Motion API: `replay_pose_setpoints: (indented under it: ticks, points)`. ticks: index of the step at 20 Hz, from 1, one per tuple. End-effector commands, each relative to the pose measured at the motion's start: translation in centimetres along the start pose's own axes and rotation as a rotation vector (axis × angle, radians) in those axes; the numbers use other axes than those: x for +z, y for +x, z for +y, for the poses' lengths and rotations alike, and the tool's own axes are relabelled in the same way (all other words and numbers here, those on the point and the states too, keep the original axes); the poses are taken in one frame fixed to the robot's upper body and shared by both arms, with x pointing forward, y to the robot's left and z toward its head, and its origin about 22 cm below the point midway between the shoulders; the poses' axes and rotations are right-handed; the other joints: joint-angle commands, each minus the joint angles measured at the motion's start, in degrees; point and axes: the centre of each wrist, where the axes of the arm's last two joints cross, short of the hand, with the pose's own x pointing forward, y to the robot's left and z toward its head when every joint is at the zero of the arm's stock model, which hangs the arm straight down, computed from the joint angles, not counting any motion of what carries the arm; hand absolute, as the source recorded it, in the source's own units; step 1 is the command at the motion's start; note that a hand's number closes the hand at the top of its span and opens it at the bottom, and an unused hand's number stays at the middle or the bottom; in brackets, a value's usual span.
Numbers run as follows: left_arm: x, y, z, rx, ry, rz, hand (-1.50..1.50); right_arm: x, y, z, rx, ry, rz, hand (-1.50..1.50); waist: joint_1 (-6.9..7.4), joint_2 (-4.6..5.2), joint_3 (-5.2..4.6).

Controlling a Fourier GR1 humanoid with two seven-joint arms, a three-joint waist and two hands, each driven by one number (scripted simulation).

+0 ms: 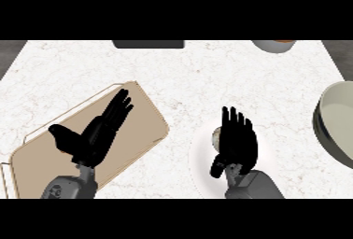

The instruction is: Pick the cupcake from the plate and place it in the bowl

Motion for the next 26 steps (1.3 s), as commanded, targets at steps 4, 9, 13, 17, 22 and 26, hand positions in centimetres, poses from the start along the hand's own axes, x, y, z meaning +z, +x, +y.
replay_pose_setpoints:
  ticks: [4,9,13,17,22,26]
  points:
    - [-1.0,0.6,-1.4,0.016,-0.003,-0.008,0.00,-1.4,-0.2,-0.9,-0.036,-0.005,0.068,-1.50,-0.14,0.02,0.00]
    - [0.7,0.5,-0.6,0.008,0.004,-0.001,0.00,-2.0,-1.6,1.2,-0.031,-0.009,0.066,-1.50,-0.09,-0.02,0.01]
    - [0.5,1.3,-1.0,0.018,0.000,-0.007,0.00,-3.1,-0.9,3.6,-0.026,-0.035,-0.014,1.50,0.03,0.01,0.01]
    - [0.1,1.0,1.0,0.011,-0.004,0.010,0.00,-3.3,-1.0,2.8,0.006,-0.055,-0.030,1.50,-0.06,0.02,0.01]
    - [2.0,-2.0,-1.6,0.024,-0.007,-0.003,0.00,-2.0,-1.3,5.7,0.013,-0.053,-0.076,1.50,0.09,-0.02,0.01]
    - [1.5,0.6,0.6,-0.005,0.009,0.002,0.00,-3.9,0.4,4.9,0.061,-0.098,-0.085,1.50,0.39,0.04,0.02]
